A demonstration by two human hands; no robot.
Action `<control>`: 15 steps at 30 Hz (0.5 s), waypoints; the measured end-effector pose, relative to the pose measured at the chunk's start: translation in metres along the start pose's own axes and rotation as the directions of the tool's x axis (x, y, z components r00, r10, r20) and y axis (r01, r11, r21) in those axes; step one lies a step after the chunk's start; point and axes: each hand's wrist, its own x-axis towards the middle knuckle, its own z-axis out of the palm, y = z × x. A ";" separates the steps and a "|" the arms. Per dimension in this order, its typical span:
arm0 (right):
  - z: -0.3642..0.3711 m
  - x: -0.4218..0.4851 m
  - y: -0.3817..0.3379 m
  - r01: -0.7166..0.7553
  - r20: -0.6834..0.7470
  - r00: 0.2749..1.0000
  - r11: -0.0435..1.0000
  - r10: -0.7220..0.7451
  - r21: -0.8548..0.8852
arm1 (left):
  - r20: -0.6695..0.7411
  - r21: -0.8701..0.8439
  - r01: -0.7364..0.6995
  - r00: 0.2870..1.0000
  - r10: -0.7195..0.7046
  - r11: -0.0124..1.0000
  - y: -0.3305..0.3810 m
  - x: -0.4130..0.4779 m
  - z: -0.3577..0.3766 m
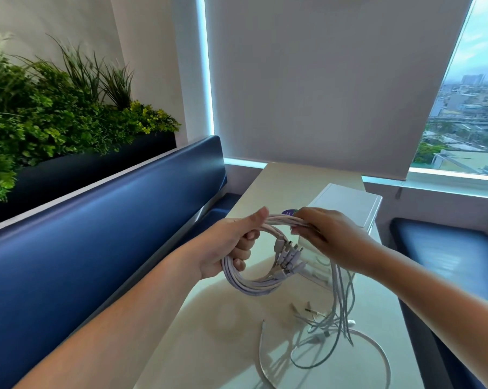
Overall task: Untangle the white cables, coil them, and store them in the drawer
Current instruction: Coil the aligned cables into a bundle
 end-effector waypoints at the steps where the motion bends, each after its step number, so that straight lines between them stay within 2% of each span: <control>1: 0.001 0.000 0.002 0.011 -0.003 1.000 1.000 -0.011 0.012 | -0.003 -0.005 0.006 1.000 -0.006 1.000 0.001 0.000 0.001; 3: -0.001 -0.001 0.003 -0.026 0.038 0.999 0.997 0.023 0.078 | -0.015 0.020 0.011 1.000 -0.011 1.000 0.002 0.000 0.001; 5: -0.006 0.000 0.001 -0.135 0.155 0.983 0.959 0.098 0.248 | -0.032 0.063 0.009 0.999 -0.007 0.998 0.003 0.001 0.001; 7: -0.010 0.000 -0.004 -0.284 0.280 0.946 0.835 0.164 0.471 | -0.040 0.092 0.004 0.999 0.000 0.996 0.003 0.001 0.000; 9: -0.013 0.001 -0.006 -0.364 0.345 0.921 0.721 0.182 0.590 | -0.039 0.110 -0.004 0.999 0.008 0.994 0.004 0.001 0.000; 11: -0.017 0.004 -0.006 -0.407 0.401 0.900 0.659 0.171 0.632 | -0.038 0.127 -0.012 0.999 0.017 0.992 0.005 0.001 0.002; 15: -0.025 0.007 0.000 -0.535 0.596 0.799 0.540 0.075 0.649 | -0.012 0.207 -0.027 0.999 0.030 0.978 0.008 0.000 0.003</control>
